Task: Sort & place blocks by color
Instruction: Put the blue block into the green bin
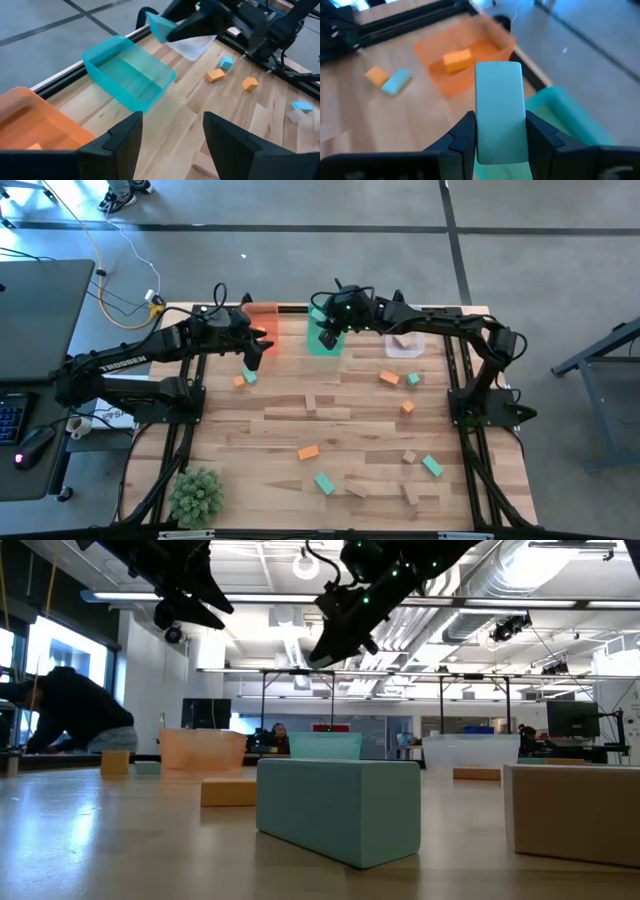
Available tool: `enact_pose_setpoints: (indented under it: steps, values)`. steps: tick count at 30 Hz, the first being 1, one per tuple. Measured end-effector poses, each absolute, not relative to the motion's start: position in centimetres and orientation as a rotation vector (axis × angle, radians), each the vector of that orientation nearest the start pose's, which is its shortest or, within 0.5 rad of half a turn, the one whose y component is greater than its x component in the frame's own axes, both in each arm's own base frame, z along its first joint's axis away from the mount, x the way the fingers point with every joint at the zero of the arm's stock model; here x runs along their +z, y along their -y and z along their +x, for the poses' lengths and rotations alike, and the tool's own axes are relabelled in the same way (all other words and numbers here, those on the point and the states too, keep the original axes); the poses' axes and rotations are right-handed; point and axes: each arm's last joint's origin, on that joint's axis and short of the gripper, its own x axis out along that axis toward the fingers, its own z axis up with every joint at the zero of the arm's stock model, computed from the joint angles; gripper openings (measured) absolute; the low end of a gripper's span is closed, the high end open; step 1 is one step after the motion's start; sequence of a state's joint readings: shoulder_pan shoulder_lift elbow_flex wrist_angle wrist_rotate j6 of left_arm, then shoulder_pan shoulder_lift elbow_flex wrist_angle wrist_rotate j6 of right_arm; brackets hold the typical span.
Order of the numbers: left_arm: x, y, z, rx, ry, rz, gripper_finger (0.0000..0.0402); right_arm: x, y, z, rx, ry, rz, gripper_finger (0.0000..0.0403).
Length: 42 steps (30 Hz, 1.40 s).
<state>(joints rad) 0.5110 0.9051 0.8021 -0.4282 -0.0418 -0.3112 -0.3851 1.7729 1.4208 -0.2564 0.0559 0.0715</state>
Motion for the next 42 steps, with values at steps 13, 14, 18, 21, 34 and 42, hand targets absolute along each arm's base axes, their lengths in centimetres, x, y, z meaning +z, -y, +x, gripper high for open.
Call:
enact_pose_setpoints:
  steps: [13, 14, 18, 21, 34, 42]
  values:
    - [29.7, -9.4, 16.5, 0.619, -0.436, -0.422, 0.0197, 21.2, 18.0, 38.7, -0.456, -0.751, 0.228, 0.0107]
    - [29.7, -9.4, 16.5, 0.619, -0.437, -0.422, 0.0197, 20.8, 18.0, 38.8, -0.451, -0.762, 0.231, 0.0107]
    - [29.7, -9.4, 16.5, 0.619, -0.437, -0.422, 0.0197, 19.5, 18.1, 39.0, -0.435, -0.803, 0.216, 0.0107]
    - [29.7, -9.4, 16.5, 0.618, -0.436, -0.422, 0.0197, 18.3, 18.2, 39.1, -0.427, -0.847, 0.22, 0.0107]
    - [29.7, -9.4, 16.5, 0.618, -0.437, -0.422, 0.0197, 17.1, 18.0, 39.0, -0.434, -0.915, 0.236, 0.0113]
    - [29.6, -9.3, 16.5, 0.61, -0.447, -0.427, 0.0197, 17.0, 18.0, 38.9, -0.434, -0.922, 0.238, 0.0131]
